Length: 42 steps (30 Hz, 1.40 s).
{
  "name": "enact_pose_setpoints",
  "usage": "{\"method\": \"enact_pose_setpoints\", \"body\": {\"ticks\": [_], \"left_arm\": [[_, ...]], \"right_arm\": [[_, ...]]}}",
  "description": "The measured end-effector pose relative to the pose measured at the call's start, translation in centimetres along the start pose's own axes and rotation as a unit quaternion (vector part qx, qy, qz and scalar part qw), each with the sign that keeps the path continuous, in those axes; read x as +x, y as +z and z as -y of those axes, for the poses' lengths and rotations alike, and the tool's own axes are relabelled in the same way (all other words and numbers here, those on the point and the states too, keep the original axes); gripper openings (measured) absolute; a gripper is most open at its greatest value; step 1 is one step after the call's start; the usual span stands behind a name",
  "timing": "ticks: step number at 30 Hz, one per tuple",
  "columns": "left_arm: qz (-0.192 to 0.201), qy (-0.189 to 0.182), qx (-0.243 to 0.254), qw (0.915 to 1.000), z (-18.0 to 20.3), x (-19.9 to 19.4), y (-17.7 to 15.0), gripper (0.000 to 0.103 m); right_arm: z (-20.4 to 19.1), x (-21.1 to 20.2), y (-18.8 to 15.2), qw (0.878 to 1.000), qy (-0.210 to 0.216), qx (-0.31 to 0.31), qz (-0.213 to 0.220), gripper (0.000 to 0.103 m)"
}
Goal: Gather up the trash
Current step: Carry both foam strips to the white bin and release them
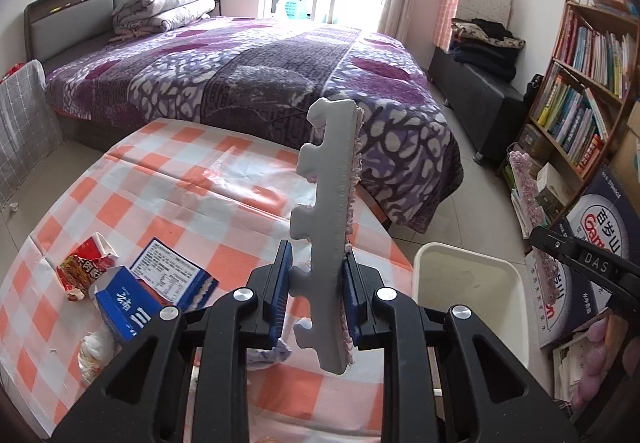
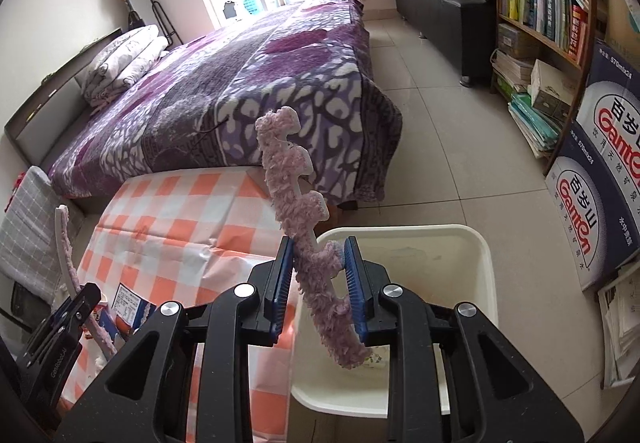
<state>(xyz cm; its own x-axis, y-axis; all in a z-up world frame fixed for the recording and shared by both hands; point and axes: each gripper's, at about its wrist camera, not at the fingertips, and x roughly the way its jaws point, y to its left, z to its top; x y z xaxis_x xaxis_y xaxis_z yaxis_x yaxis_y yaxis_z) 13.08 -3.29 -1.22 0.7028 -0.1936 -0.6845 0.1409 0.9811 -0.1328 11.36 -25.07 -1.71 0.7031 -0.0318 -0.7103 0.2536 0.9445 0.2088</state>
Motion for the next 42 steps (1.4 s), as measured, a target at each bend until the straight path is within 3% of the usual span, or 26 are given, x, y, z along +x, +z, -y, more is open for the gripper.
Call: {"method": "enact_pose_setpoints", "body": {"ticks": [4, 7, 8, 24, 26, 28, 33, 42], "left_arm": [[-0.015, -0.022, 0.014, 0.9996, 2.9, 0.5, -0.5, 0.024], [-0.026, -0.035, 0.023, 0.9988, 4.8, 1.0, -0.7, 0.024], [-0.029, -0.04, 0.025, 0.9985, 5.4, 1.1, -0.7, 0.024], [-0.061, -0.096, 0.064, 0.9915, 13.1, 2.2, -0.7, 0.025], [-0.068, -0.109, 0.065, 0.9896, 14.0, 2.4, -0.6, 0.028], [-0.079, -0.127, 0.059, 0.987, 14.5, 2.7, -0.4, 0.052], [-0.09, -0.139, 0.05, 0.9849, 14.8, 3.1, -0.2, 0.071], [-0.088, -0.086, 0.059, 0.9906, 11.1, 3.6, -0.2, 0.076]], "right_arm": [[2.6, -0.3, 0.2, 0.999, -0.007, 0.031, -0.006, 0.03], [4.5, -0.7, 0.3, 0.998, -0.008, 0.059, -0.006, 0.054], [5.1, -0.9, 0.5, 0.998, -0.009, 0.068, -0.004, 0.056], [11.4, -3.7, 2.3, 0.983, 0.008, 0.177, 0.037, 0.066], [12.2, -3.9, 2.4, 0.98, 0.009, 0.193, 0.042, 0.068], [12.8, -4.1, 2.5, 0.977, 0.01, 0.207, 0.048, 0.069], [13.6, -4.7, 2.5, 0.972, 0.003, 0.226, 0.068, 0.076], [10.9, -3.7, 2.5, 0.977, 0.001, 0.204, 0.065, 0.089]]}}
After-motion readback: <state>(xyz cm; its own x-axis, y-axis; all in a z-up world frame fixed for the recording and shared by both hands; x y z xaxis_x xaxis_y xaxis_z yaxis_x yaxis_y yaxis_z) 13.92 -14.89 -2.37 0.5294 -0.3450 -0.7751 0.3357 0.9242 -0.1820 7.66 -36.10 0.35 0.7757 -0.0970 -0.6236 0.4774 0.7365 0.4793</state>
